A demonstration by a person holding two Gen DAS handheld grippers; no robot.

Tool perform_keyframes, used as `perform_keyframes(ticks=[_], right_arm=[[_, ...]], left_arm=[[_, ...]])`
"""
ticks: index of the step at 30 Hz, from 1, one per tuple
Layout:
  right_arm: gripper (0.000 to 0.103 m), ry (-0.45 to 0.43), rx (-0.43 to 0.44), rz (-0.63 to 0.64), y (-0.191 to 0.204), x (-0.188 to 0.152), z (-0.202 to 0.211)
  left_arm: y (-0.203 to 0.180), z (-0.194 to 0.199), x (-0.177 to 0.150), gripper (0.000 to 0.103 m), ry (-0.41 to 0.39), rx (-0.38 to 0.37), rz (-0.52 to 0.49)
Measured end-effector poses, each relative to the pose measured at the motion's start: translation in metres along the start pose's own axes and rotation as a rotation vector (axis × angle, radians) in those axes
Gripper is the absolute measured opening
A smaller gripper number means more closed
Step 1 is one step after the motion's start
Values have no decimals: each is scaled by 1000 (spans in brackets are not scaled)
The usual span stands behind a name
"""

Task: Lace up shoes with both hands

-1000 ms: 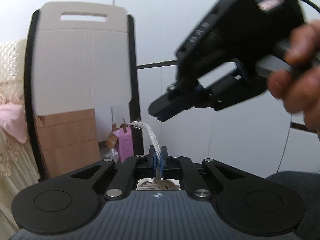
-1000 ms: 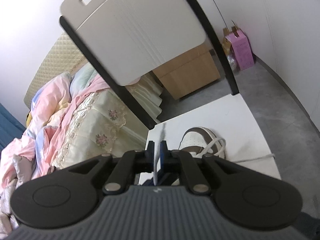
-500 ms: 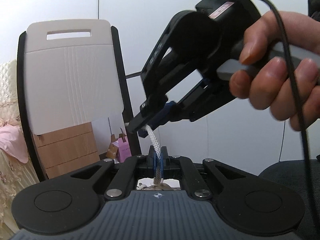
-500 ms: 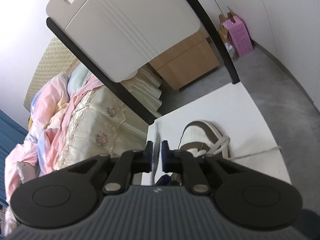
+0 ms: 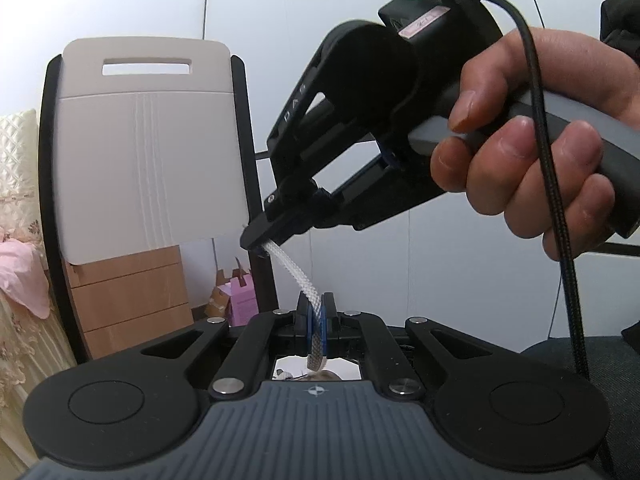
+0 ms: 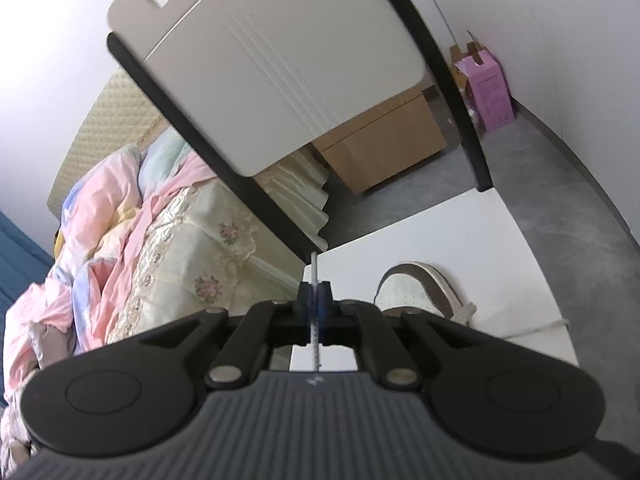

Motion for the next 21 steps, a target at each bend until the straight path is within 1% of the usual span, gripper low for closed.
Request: perform_keyframes(ticks=[4,6,8,9,10,11,13,15,16,18,21], right_arm=[[3,-28,-25,93,12,4,5],[3,-46,-70,168,16,7,6],[3,-73,-124,265,22,10,8],[3,-91,-143,293,24,12,11],[3,-106,-156,310,25,16,14],[3,-124,-171,329,26,20,17],[3,-160,-197,370,26,29,24],[3,-181,-228,451,29,35,28],[3,-174,-240,521,32,35,27],[3,-128,-263,662,35,29,18],[3,-3,-251,829,34,5,-5]], left_arm=[[3,-4,-1,6,18,46,-6],[5,-7,-2,7,45,63,-8],[6,-12,-4,13,72,75,-12],[7,-15,-6,21,85,84,-14],[8,-17,-7,34,98,93,-15],[9,-19,-8,39,109,99,-16],[10,-24,-14,40,135,97,-6],[11,-30,-22,40,178,114,-6],[11,-34,-26,40,202,126,-8],[14,-41,-33,40,242,147,-18],[25,-48,-41,40,305,194,-6]])
Point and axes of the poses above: each gripper's, at about its wrist camera, not at the fingertips, and z roughly against the way its jaws point, y to its left, x to its top, the point moved 2 cm from there along -z, roughly the way its jaws point
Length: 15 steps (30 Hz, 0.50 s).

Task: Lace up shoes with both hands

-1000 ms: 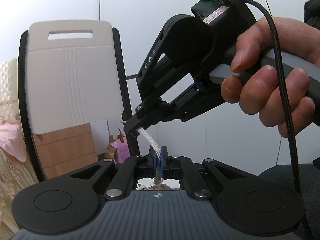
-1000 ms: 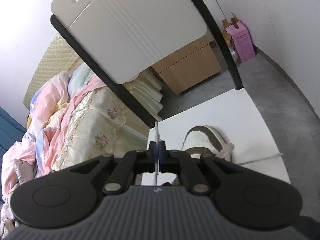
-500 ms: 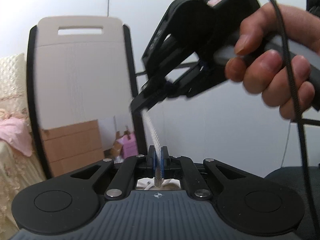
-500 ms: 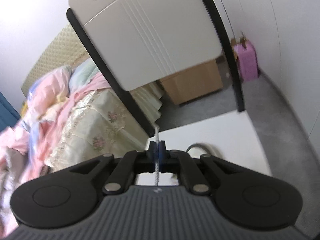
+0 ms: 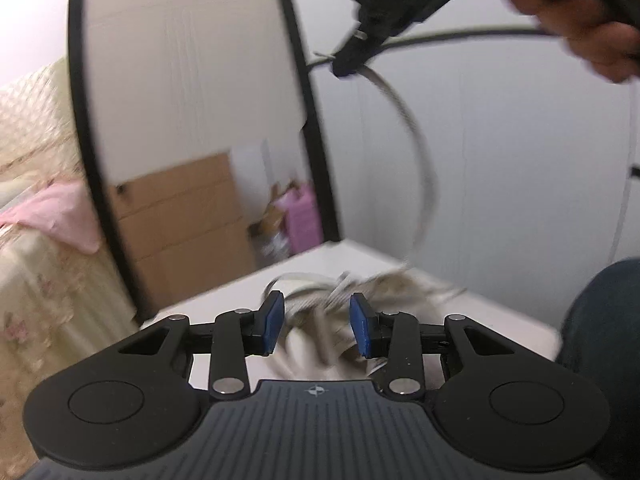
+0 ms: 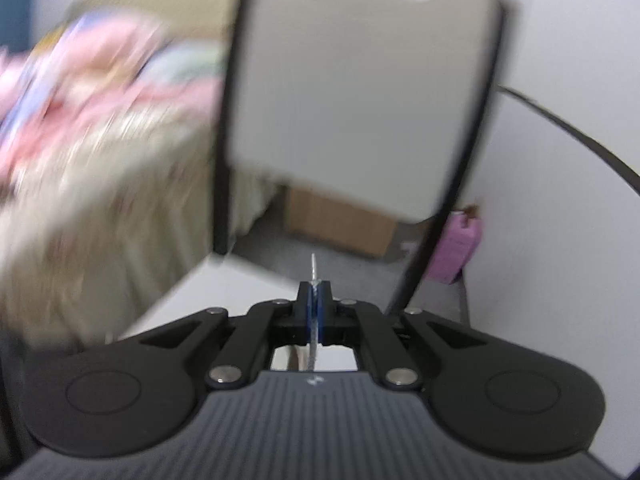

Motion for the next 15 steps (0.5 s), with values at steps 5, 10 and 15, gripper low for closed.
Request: perform_keyframes(ticks=[5,10,15], right_arm=[[3,143,109,239,44,-34,-37],[3,207,181,295,60,-54,-63],[3,230,223,294,61,-61,-72]], left_arm=[[18,1,-4,35,42,-18,88],[40,40,-9,15,70,-79,240],[55,57,-12,15,102,-145,511]])
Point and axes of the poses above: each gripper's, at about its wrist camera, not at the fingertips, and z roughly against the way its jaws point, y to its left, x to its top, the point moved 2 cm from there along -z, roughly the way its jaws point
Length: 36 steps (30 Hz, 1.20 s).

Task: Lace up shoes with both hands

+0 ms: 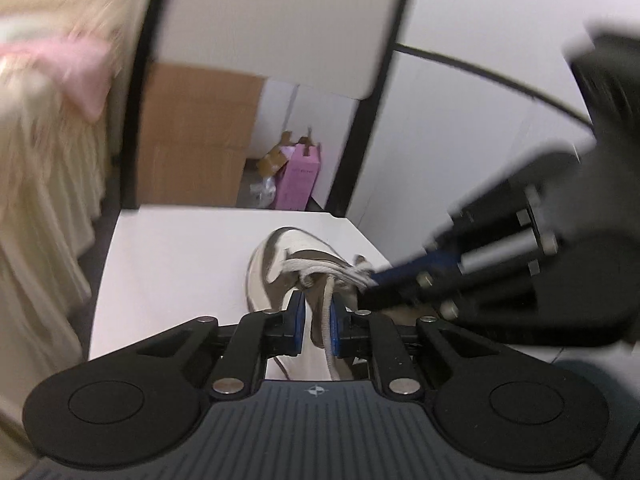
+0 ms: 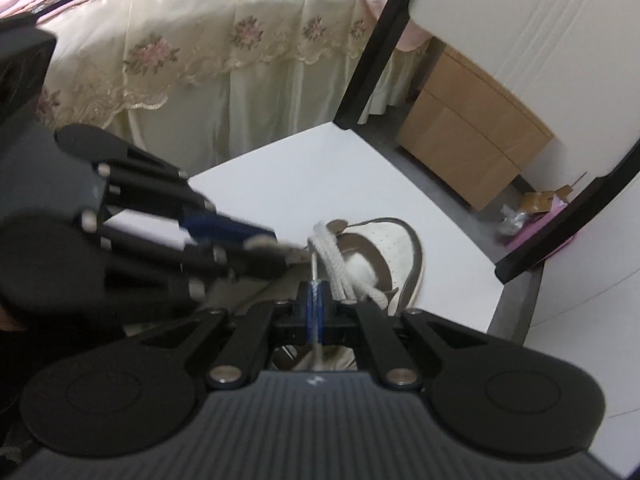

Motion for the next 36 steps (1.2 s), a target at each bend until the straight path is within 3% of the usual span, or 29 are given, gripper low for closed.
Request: perform_keyframes(ticks=[5,9,36], right_arm=[[3,2,21,3,4,-3,-9],[3,-21,19,-10,10,-4,-16],[4,-23,77,-10,6,2,-24]], left_arm=[[32,-6,-1,15,43,-101,268],[45,-12,-3,15,57,-142,370],[67,-18,-7,16,87,-202,536]])
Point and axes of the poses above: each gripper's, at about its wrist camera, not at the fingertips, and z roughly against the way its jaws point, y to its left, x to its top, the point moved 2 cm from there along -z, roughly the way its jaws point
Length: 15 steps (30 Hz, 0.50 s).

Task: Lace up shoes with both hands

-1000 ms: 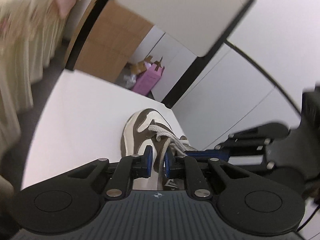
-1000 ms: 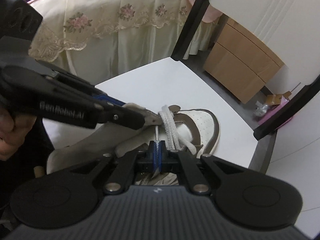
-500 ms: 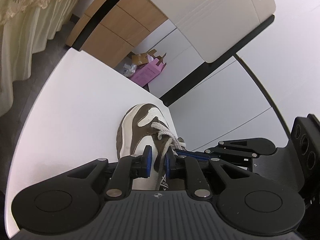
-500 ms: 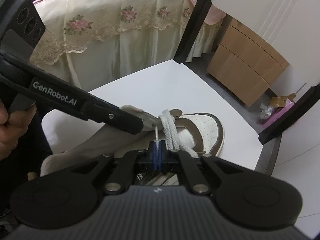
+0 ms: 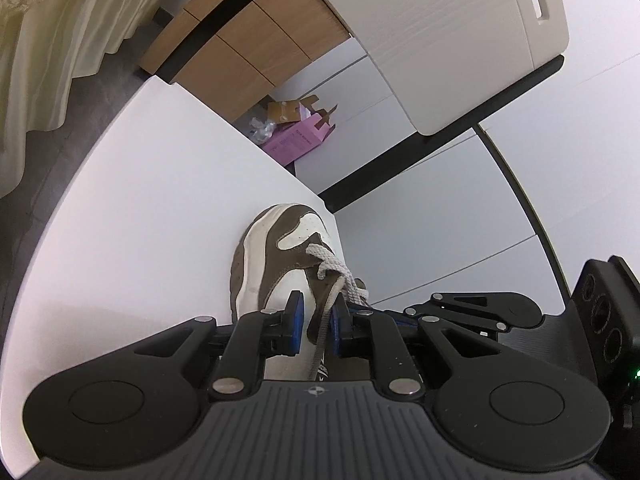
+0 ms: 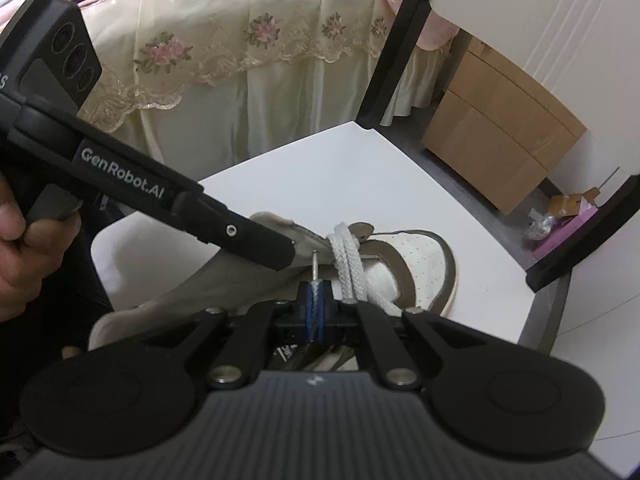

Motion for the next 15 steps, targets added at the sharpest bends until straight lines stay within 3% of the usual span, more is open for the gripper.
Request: perform_keyframes(ticks=[9,11,12,13,15], right_arm=[[3,9,-2,-48,-6,4,-4],[3,-4,11,-61,-7,4,-3],[3,-12,20,-67,-7,3,-2],[3,-19,27,-71,-7,3,-2],[3,-30,31,-74,-6,3,-1]], left_arm=[[-2,4,3,20,24,-9,-22],[2,7,3,31,32,-38,26],[5,9,2,44,32,-50,53],[7,11,3,49,18,-60,73],[11,16,5,49,-12,-82,104]])
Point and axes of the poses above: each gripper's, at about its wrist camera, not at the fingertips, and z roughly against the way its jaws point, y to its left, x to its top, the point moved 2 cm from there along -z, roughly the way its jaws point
